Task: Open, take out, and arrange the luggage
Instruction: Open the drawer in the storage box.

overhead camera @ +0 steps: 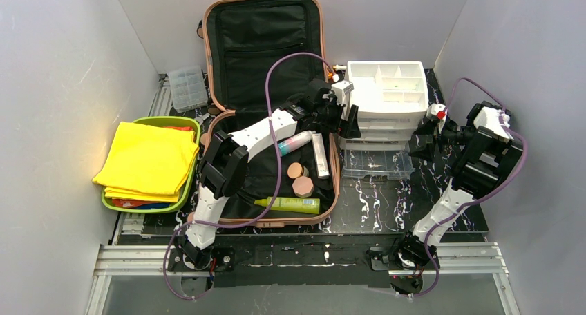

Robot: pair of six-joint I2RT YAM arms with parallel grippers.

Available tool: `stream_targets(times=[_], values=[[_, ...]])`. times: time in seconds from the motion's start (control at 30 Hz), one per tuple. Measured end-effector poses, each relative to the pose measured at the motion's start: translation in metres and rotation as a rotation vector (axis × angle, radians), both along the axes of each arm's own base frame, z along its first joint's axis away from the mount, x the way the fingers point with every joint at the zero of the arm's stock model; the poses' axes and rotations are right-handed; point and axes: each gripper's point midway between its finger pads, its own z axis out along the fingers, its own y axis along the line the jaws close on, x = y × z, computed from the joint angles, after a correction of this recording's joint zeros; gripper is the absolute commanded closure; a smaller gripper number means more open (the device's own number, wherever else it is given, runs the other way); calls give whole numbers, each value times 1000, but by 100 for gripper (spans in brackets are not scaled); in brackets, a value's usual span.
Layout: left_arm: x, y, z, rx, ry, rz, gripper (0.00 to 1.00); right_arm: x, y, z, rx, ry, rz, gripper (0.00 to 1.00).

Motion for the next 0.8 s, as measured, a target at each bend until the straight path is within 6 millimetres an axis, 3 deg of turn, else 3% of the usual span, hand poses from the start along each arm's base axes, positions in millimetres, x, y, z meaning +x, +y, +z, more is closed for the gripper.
stream_targets(times=[0.8], values=[[-30, -3, 5, -84, 82, -102, 2, -2, -2, -4, -5, 36, -6, 4]])
